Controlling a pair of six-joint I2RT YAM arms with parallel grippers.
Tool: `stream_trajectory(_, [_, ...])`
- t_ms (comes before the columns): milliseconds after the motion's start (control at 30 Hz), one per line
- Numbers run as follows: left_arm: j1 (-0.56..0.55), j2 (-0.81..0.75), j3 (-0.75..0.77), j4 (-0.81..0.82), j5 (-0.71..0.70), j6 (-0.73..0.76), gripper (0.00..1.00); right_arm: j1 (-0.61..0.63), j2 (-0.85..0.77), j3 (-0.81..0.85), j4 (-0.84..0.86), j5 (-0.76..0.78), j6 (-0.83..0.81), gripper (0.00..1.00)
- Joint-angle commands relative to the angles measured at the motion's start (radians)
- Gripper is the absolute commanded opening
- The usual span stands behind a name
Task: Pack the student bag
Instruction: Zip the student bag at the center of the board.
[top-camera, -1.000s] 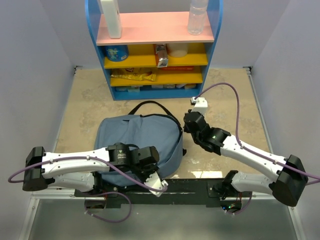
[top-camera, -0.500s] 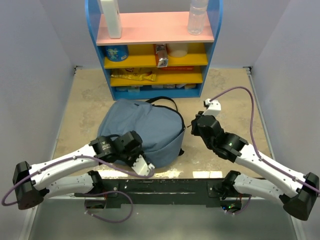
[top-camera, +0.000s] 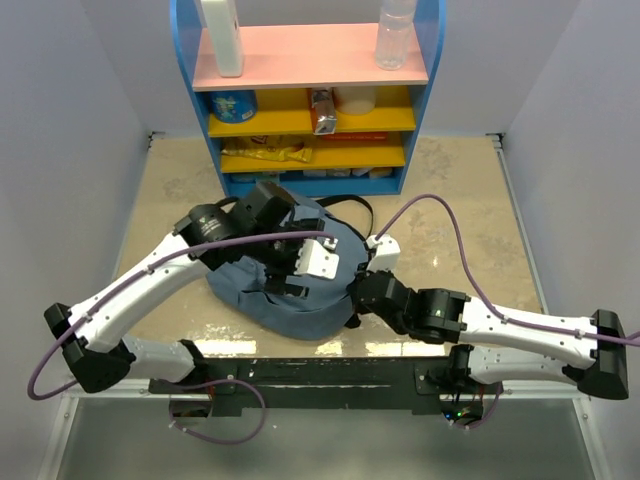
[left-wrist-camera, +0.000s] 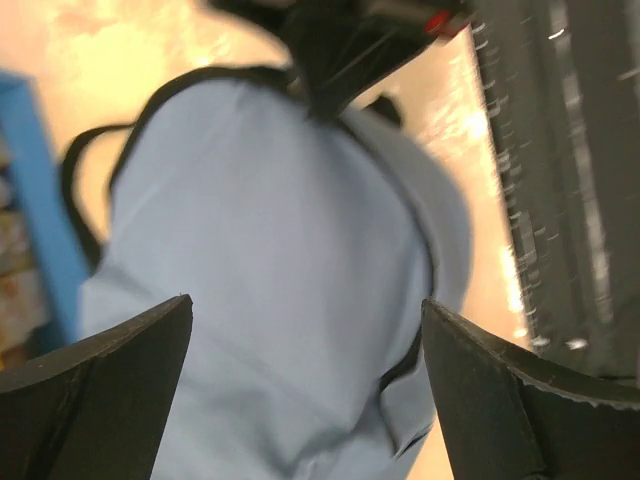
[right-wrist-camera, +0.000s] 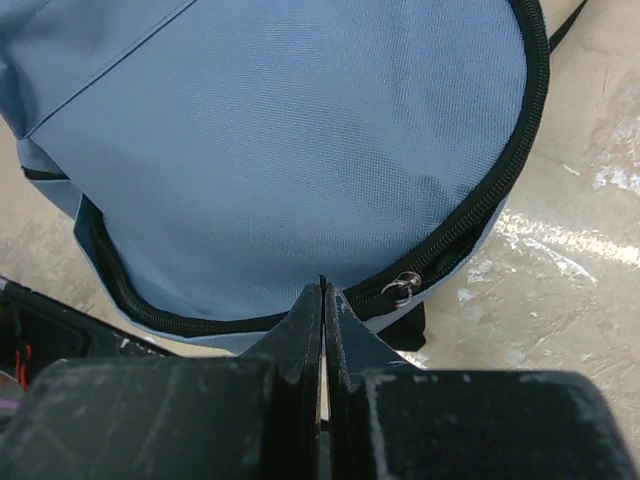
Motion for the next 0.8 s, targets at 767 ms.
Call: stream_trajectory(767, [-0.226,0.209,-0.28,0.479,-0.042,-0.576,0.72,0.018,-0.21,-0.06,-0.059,0.094,0.184,0.0])
